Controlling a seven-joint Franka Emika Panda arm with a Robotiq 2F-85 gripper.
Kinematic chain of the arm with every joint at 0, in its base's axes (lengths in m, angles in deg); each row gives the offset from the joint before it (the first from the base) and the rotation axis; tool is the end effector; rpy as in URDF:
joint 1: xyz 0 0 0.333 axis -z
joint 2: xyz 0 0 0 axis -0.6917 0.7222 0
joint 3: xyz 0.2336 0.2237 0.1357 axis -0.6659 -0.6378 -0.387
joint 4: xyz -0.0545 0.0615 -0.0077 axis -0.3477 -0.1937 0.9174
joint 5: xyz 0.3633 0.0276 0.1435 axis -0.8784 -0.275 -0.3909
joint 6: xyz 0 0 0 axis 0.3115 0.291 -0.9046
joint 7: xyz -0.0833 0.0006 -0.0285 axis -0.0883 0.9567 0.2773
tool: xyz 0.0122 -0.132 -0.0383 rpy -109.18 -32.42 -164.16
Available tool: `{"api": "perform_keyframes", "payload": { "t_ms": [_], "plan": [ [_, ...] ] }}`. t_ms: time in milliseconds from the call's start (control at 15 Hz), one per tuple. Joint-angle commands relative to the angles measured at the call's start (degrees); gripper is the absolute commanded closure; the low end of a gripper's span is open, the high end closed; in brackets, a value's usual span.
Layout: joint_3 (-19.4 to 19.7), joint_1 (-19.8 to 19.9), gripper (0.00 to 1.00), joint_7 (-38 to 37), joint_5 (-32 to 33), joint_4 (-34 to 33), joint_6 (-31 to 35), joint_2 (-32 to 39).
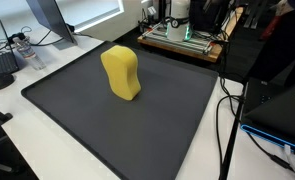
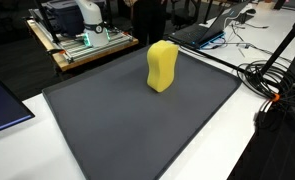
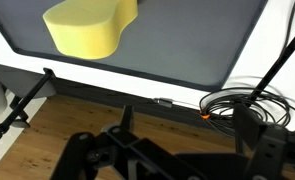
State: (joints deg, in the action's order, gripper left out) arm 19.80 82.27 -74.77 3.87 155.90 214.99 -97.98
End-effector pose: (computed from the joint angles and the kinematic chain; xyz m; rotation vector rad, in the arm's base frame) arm 0.4403 0.2667 0.4838 2.7741 0.1450 0.8092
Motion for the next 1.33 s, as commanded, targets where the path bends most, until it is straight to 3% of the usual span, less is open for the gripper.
{"api": "perform_keyframes", "payload": {
  "t_ms": [0,333,400,800,1000,1267],
  "plan": [
    [-0.20,1.60,0.00,-2.52,10.13,-5.48,-3.38,7.10],
    [-4.67,6.34,0.00,-3.76,21.70,-15.74,-13.51,19.06],
    [-8.51,10.49,0.00,-1.18,19.84,-17.44,-14.89,19.88],
    [-20.02,20.17,0.00,3.15,28.37,-19.59,-25.39,31.39],
    [-21.04,19.57,0.00,7.60,33.28,-18.85,-31.04,34.84],
    [-16.75,12.19,0.00,13.89,40.88,-20.76,-40.21,40.76]
  ]
}}
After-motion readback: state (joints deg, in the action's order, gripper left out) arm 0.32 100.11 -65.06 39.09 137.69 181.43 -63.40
